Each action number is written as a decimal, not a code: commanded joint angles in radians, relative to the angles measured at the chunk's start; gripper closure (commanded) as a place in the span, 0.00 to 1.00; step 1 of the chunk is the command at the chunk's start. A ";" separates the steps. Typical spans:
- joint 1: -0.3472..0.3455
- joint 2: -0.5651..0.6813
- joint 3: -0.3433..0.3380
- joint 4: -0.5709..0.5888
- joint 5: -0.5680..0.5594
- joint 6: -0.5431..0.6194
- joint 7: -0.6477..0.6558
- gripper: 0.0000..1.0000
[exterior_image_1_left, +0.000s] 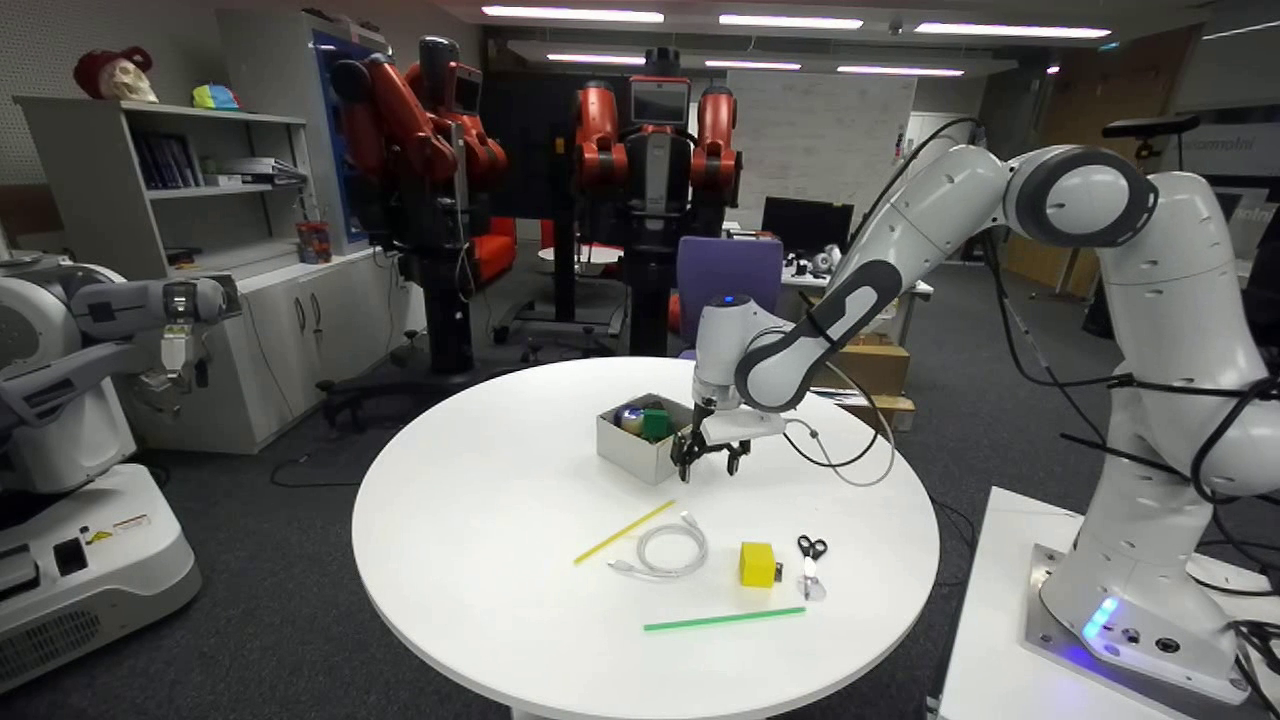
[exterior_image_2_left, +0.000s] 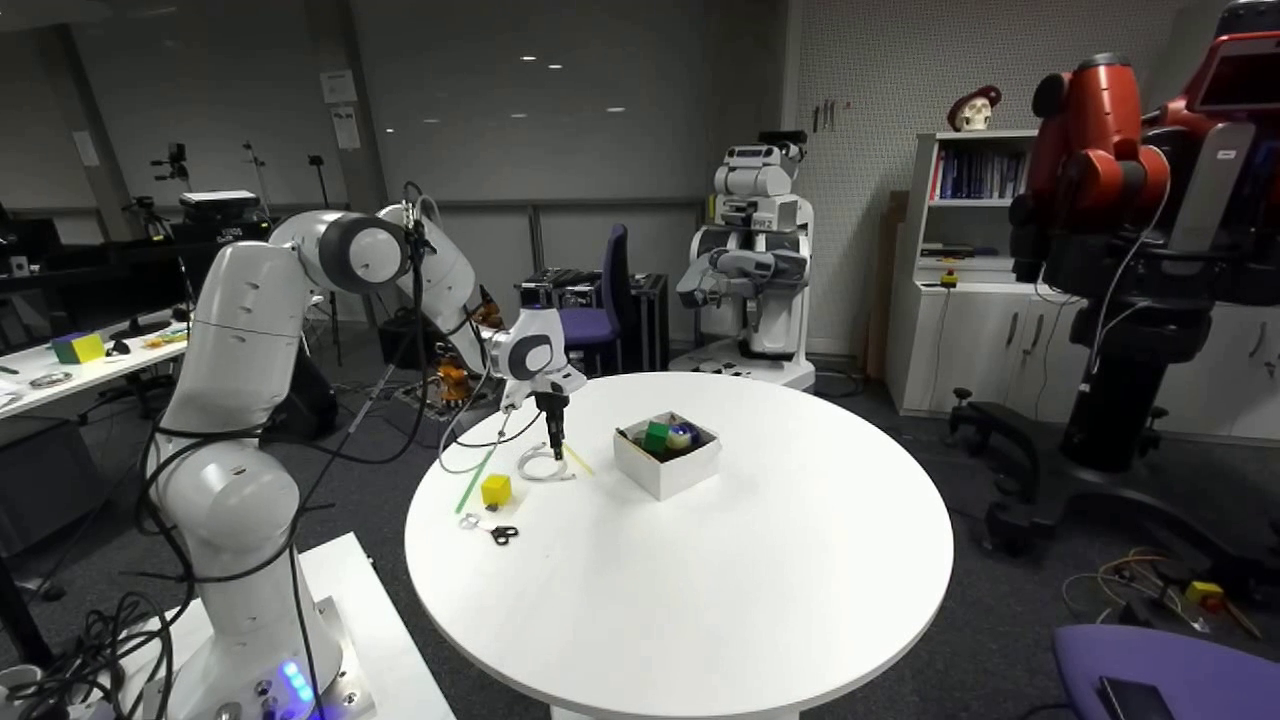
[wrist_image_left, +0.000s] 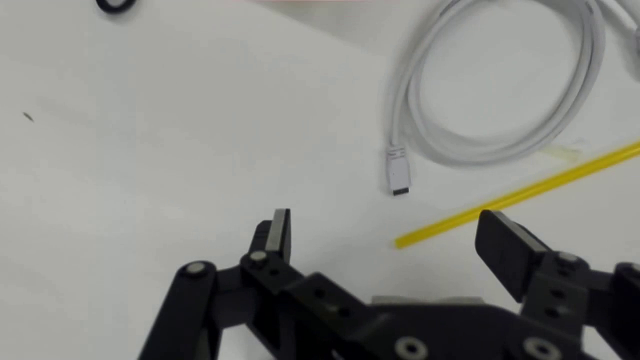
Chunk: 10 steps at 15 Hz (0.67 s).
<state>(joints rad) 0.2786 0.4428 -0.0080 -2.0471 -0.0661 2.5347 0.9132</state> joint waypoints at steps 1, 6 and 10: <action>-0.041 -0.007 0.044 0.007 0.110 -0.080 -0.039 0.00; -0.031 0.055 0.062 0.045 0.180 -0.095 -0.023 0.00; -0.029 0.119 0.087 0.103 0.230 -0.090 -0.031 0.00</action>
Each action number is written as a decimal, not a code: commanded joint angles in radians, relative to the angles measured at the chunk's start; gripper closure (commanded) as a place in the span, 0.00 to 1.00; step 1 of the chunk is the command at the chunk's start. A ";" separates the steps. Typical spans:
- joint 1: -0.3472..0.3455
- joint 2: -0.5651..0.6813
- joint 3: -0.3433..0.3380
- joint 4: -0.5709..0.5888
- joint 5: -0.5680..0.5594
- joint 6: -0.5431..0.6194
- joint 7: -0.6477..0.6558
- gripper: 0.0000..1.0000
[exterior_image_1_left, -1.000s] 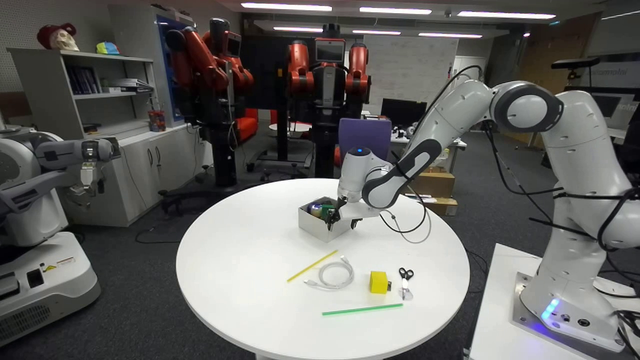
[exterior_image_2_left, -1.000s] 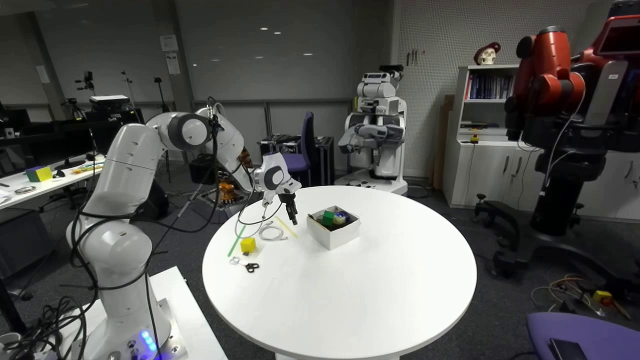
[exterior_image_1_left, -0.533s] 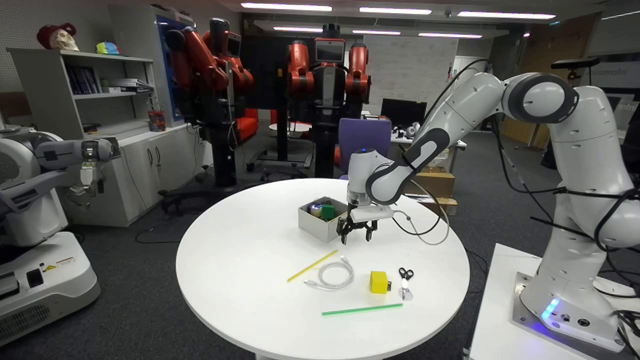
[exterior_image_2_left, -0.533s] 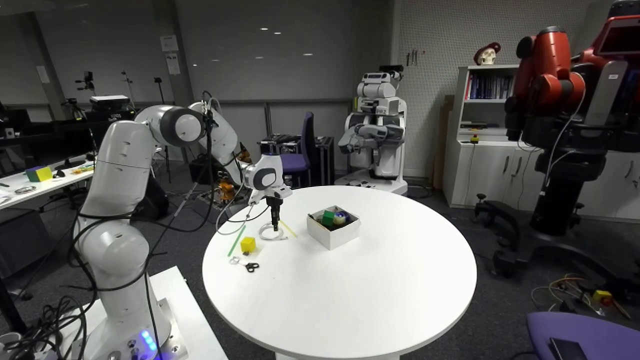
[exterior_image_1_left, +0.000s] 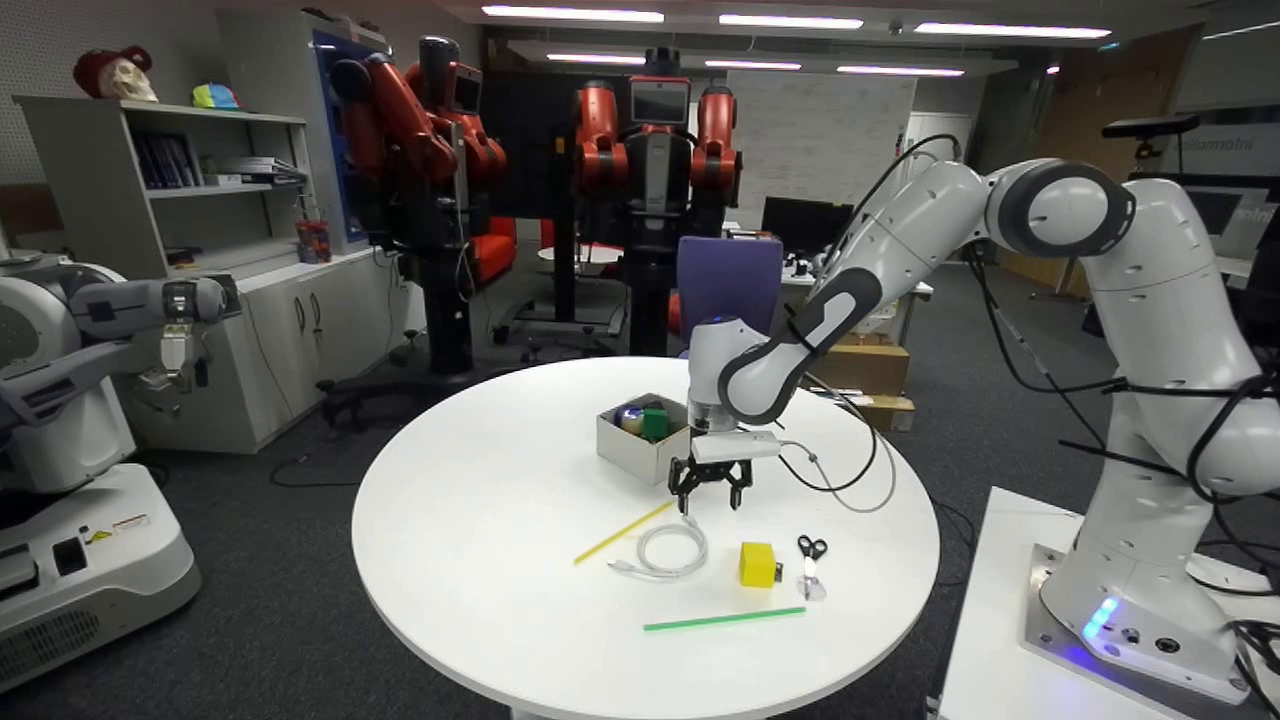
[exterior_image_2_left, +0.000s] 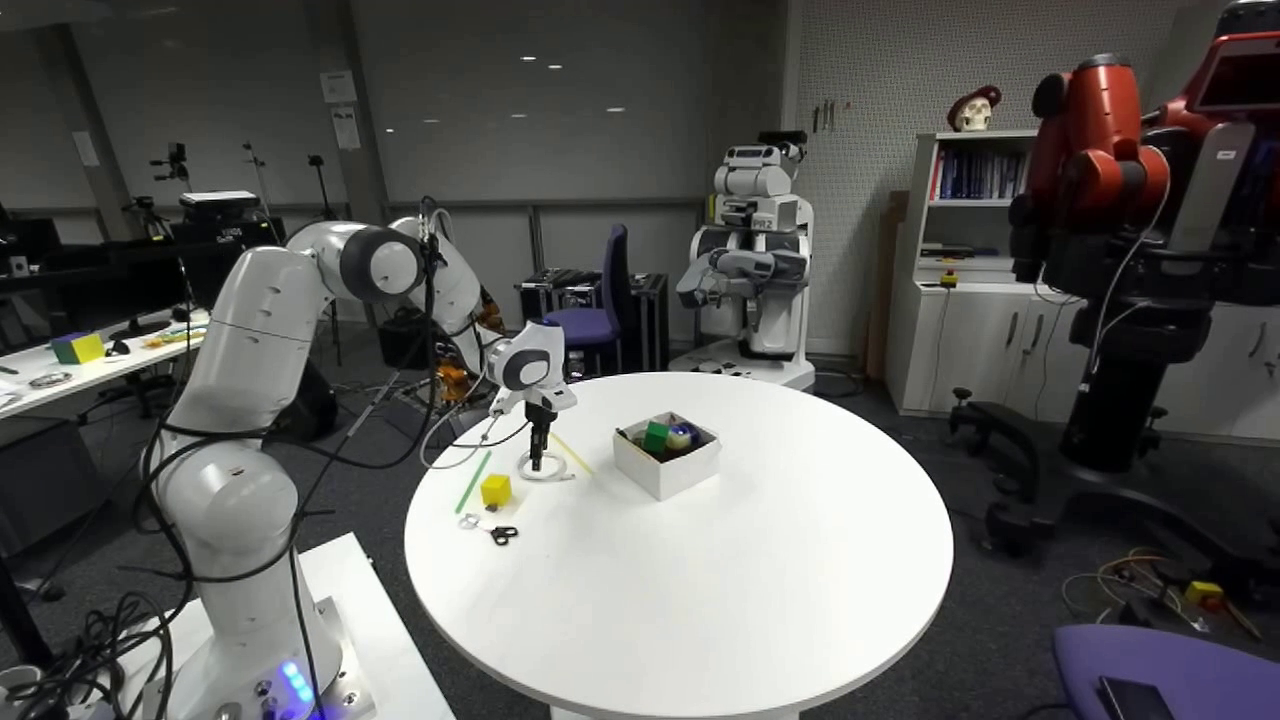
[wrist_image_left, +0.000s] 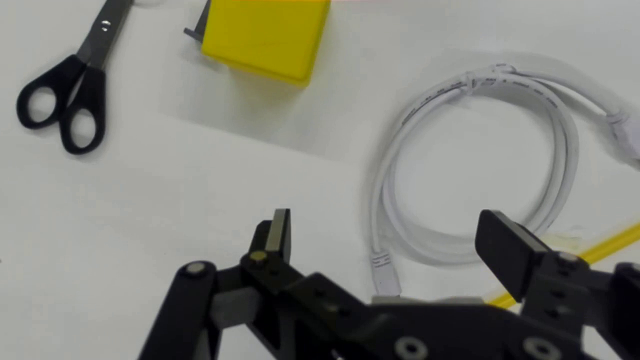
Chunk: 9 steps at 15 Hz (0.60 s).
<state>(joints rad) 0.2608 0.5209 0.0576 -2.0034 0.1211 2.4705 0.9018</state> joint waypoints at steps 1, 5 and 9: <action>-0.008 0.054 0.024 0.072 0.048 -0.020 -0.021 0.00; 0.013 0.110 0.027 0.120 0.031 0.011 -0.030 0.00; 0.037 0.147 0.019 0.159 0.031 0.047 -0.006 0.00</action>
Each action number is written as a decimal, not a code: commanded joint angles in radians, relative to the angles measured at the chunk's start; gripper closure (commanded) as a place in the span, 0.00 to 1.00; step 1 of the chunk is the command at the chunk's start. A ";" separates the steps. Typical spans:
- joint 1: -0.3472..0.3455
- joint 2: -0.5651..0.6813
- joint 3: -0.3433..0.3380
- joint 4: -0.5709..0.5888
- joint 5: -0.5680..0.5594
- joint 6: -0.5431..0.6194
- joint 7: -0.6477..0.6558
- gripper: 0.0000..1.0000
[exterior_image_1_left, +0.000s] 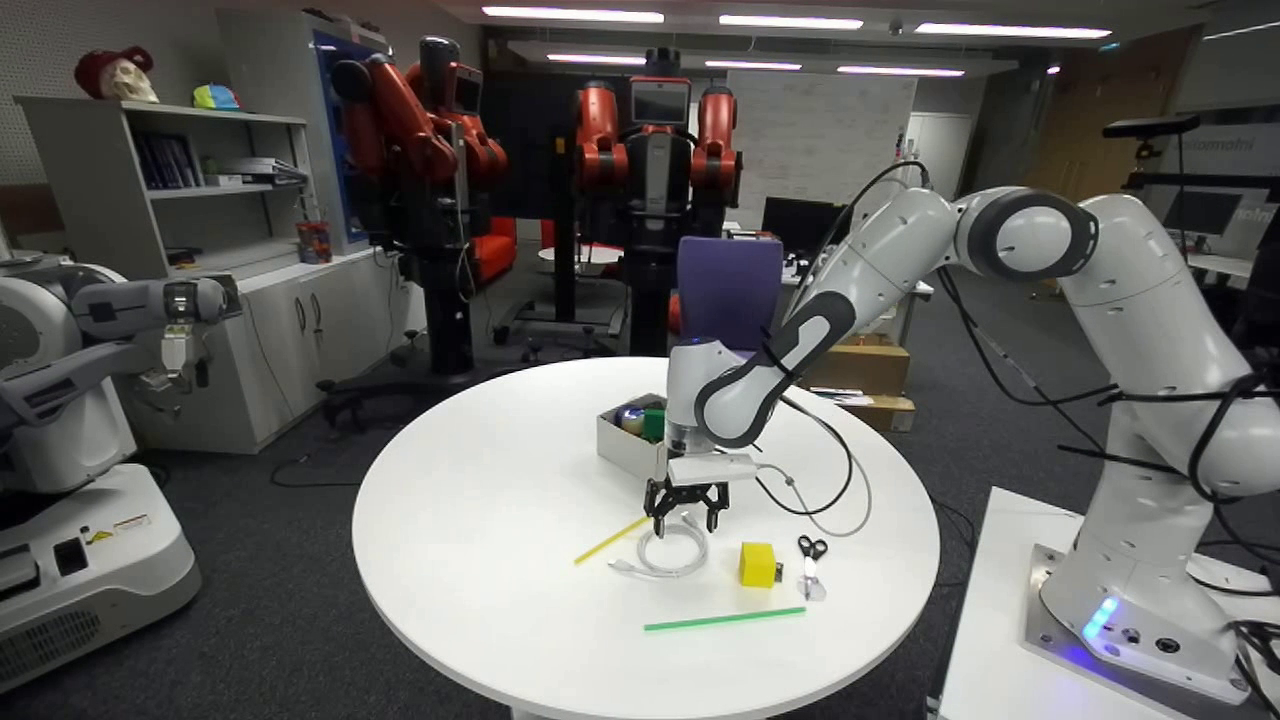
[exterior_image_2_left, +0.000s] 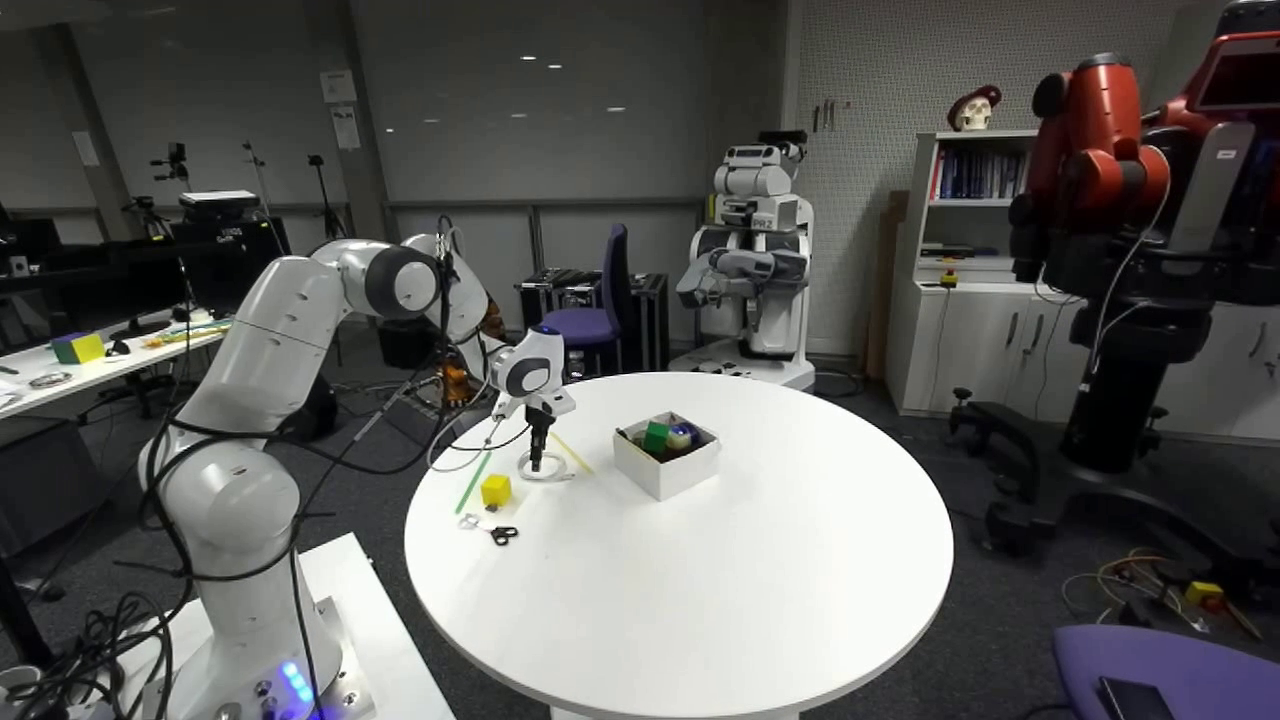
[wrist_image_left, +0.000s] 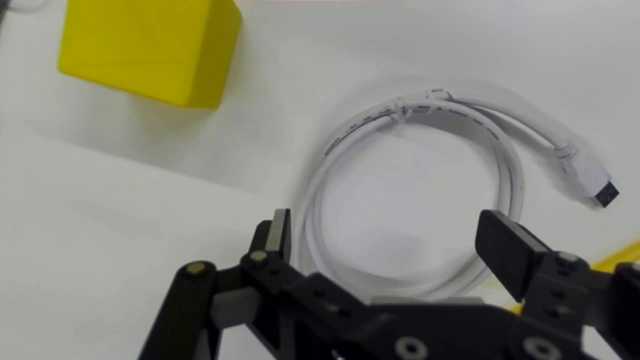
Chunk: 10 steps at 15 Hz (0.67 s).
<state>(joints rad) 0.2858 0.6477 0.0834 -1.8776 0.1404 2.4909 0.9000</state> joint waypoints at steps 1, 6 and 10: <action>0.014 0.022 -0.007 0.039 0.016 0.035 -0.001 0.00; 0.018 0.034 -0.019 0.077 0.018 0.085 0.017 0.00; 0.045 0.042 -0.055 0.108 -0.026 0.094 0.024 0.00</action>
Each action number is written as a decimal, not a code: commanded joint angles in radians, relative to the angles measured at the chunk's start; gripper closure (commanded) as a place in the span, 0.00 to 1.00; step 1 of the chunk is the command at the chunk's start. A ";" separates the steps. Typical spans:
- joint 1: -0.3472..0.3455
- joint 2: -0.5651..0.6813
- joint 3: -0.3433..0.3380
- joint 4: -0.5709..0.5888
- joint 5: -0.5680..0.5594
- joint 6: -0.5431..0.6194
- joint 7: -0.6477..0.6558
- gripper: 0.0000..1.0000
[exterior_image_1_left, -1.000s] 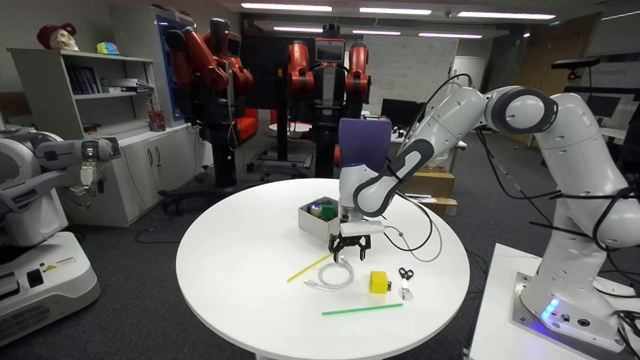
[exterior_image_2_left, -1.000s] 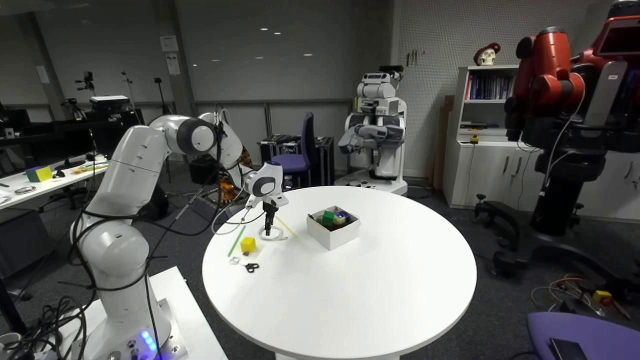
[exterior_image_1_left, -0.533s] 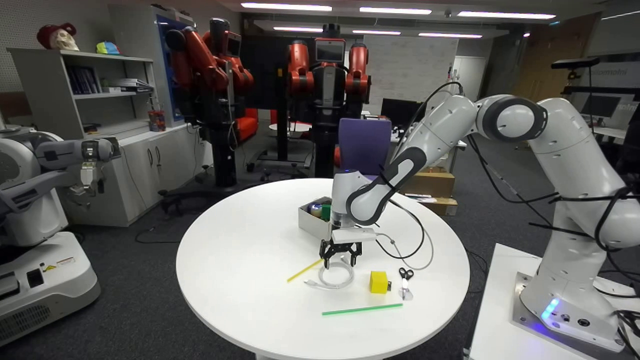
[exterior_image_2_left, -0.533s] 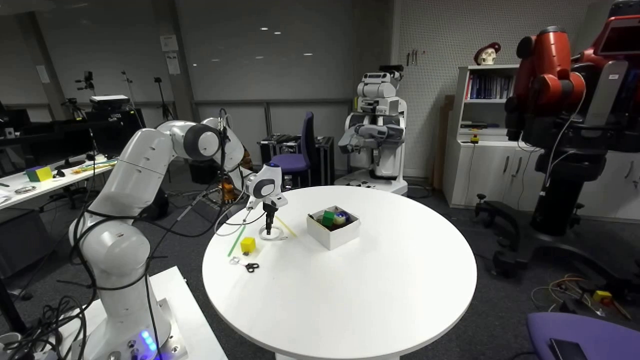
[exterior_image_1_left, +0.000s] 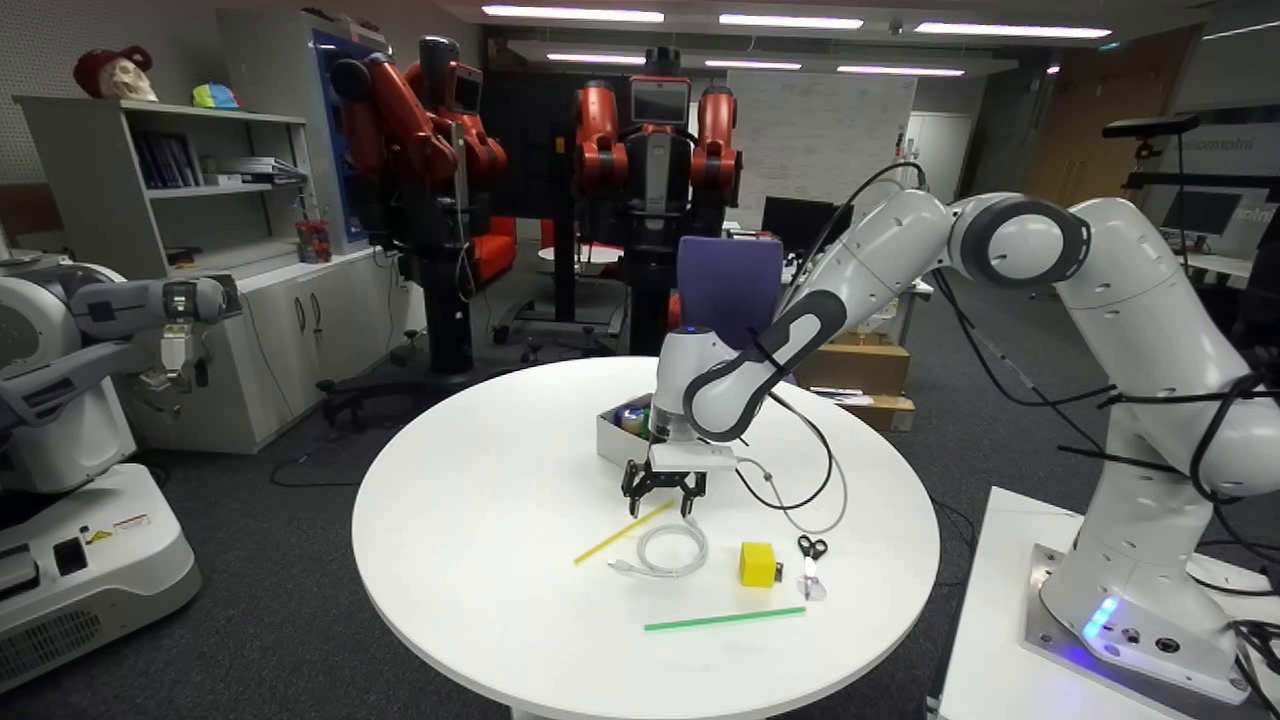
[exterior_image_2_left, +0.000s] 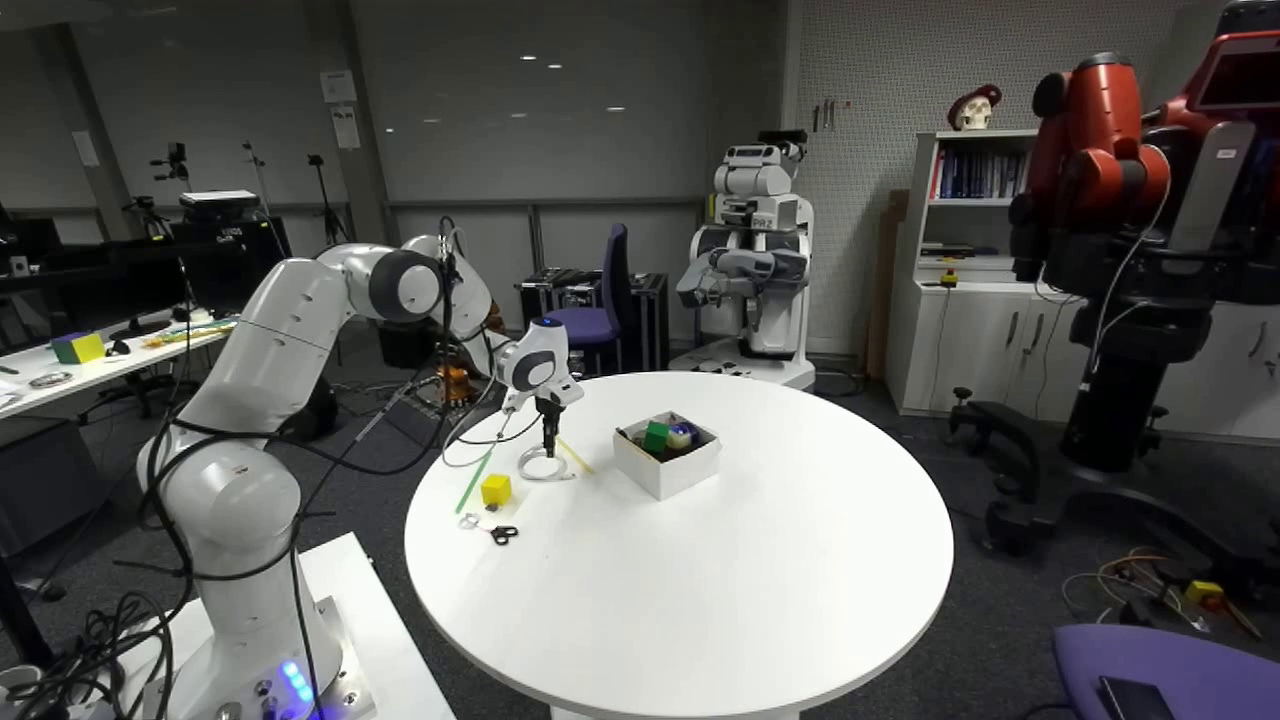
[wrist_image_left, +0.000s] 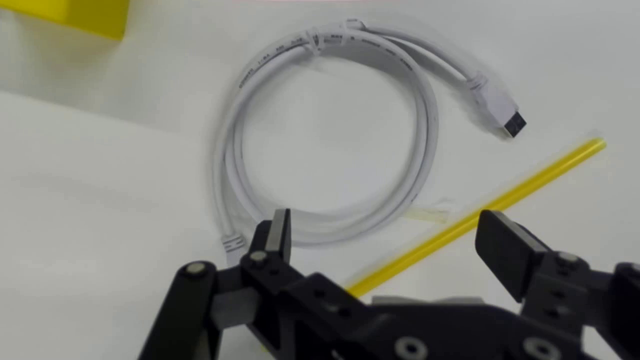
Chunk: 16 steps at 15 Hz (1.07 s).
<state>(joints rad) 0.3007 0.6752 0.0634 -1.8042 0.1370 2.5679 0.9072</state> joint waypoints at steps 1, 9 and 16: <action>0.037 0.017 -0.046 0.042 -0.033 0.018 0.018 0.00; 0.072 0.077 -0.093 0.098 -0.078 0.061 0.010 0.00; 0.075 0.119 -0.102 0.131 -0.073 0.048 0.008 0.00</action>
<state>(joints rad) 0.3665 0.7808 -0.0249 -1.6983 0.0793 2.6089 0.9071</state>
